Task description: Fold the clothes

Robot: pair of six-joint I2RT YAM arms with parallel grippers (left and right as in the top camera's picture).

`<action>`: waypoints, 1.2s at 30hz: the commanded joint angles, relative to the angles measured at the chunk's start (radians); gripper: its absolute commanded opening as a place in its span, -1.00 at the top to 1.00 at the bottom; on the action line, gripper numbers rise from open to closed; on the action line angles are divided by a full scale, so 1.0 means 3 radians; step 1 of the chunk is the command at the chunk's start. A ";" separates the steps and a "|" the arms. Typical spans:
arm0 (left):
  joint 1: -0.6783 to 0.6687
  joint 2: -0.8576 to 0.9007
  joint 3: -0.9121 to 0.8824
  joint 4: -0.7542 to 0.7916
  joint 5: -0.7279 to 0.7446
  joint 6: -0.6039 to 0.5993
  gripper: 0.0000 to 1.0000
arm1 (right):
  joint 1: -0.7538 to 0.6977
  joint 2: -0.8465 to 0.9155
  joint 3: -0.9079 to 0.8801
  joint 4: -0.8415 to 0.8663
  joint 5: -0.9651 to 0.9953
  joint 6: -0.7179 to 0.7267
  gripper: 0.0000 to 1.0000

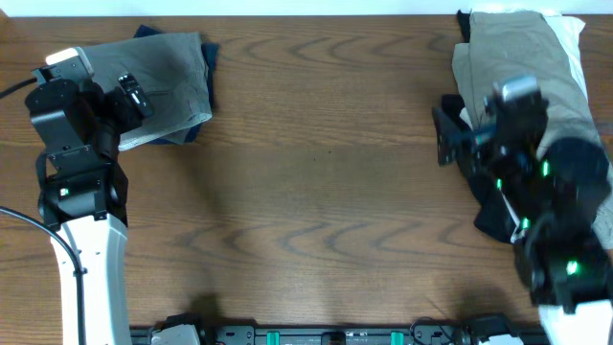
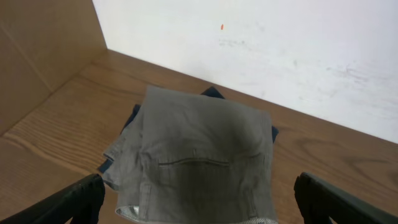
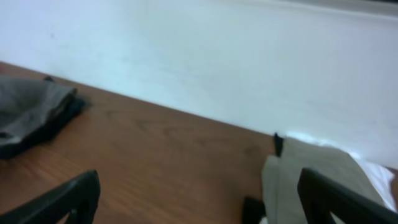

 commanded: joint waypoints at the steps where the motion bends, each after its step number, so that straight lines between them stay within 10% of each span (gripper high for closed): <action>1: 0.0008 -0.0015 0.0001 0.0004 -0.0015 -0.0031 -0.96 | -0.0086 -0.0495 -0.0707 0.0328 0.0078 -0.0062 -0.98; 21: 0.0008 -0.0015 0.0001 0.0003 -0.0015 -0.0031 -0.96 | -0.0268 -0.2201 -0.3057 0.1395 0.0060 -0.0060 -0.98; 36: 0.0008 -0.0015 0.0001 0.0003 -0.0015 -0.0031 -0.96 | -0.0346 -0.2636 -0.3091 0.0768 0.0041 -0.0061 -0.98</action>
